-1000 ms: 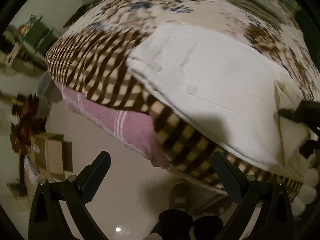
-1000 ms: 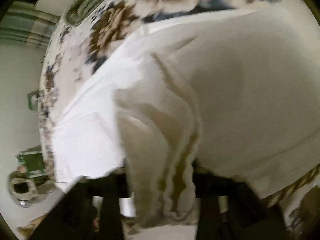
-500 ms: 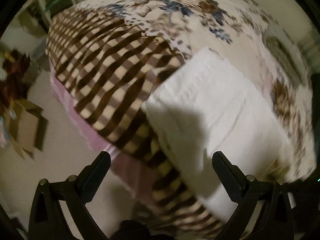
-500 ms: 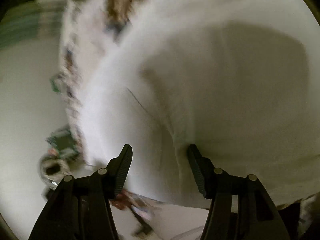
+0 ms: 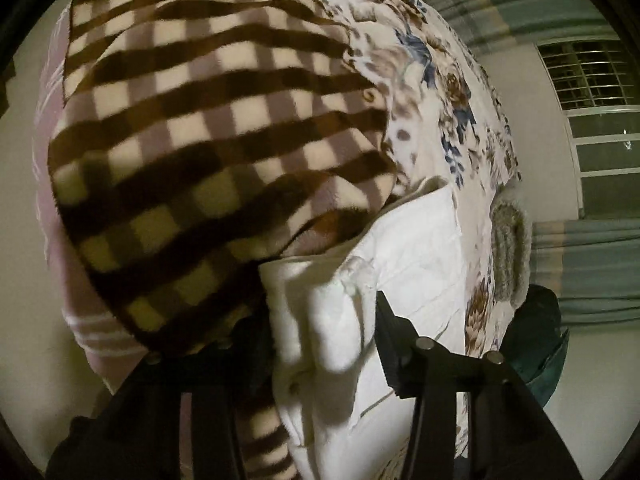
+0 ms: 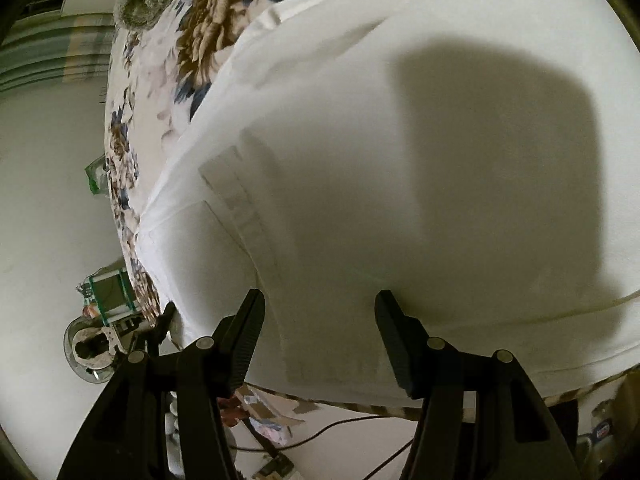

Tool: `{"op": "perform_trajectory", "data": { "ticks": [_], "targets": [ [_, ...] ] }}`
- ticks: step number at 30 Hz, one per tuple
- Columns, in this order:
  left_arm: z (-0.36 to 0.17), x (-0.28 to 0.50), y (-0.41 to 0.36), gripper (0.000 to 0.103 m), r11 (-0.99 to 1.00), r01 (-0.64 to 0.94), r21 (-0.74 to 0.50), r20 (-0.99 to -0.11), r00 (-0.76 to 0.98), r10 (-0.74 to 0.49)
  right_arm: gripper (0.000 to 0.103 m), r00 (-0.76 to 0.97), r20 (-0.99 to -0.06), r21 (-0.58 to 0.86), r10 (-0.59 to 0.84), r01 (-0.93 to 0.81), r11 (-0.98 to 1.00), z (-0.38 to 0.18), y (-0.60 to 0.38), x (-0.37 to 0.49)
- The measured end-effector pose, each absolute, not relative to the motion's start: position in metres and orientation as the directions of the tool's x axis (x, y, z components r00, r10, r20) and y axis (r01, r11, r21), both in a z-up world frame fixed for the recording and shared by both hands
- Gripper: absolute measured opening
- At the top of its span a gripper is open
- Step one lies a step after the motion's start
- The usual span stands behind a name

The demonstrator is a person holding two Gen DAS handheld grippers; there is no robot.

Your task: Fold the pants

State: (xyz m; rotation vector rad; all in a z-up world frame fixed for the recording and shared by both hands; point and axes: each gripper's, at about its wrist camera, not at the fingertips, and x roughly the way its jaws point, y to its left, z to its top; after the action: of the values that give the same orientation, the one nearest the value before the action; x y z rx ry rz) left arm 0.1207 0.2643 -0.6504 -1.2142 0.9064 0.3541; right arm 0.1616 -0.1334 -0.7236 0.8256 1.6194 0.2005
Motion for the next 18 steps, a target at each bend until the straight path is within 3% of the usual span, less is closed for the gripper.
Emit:
{"op": "perform_trajectory", "data": {
  "ticks": [1,2,8,11,14,18],
  "targets": [
    [-0.644,0.121,0.261,0.026,0.384,-0.669,-0.636,-0.764,0.615,-0.195,0.061,0.000,-0.795,0.557,0.606,0.392,0.732,-0.725,-0.128,0.166],
    [-0.634,0.124,0.256,0.022,0.439,-0.656,-0.613,-0.774,0.609,-0.171,0.061,-0.001,-0.797,0.557,0.604,0.385,0.736,-0.725,-0.128,0.166],
    [-0.559,0.118,0.220,0.019,0.627,-0.558,-0.544,-0.751,0.657,-0.067,0.061,0.012,-0.852,0.500,0.524,0.317,0.806,-0.711,-0.113,0.173],
    [-0.531,0.118,0.199,0.019,0.699,-0.512,-0.500,-0.742,0.669,-0.041,0.063,-0.013,-0.938,0.333,0.347,0.241,0.912,-0.698,-0.108,0.173],
    [-0.500,0.119,0.173,0.019,0.774,-0.452,-0.445,-0.726,0.687,-0.016,0.072,-0.021,-0.978,0.201,0.208,0.191,0.961,-0.690,-0.109,0.172],
    [-0.470,0.117,0.132,0.019,0.839,-0.386,-0.383,-0.708,0.706,0.002,0.094,0.014,-0.995,0.097,0.096,0.122,0.988,-0.679,-0.122,0.167]
  ]
}}
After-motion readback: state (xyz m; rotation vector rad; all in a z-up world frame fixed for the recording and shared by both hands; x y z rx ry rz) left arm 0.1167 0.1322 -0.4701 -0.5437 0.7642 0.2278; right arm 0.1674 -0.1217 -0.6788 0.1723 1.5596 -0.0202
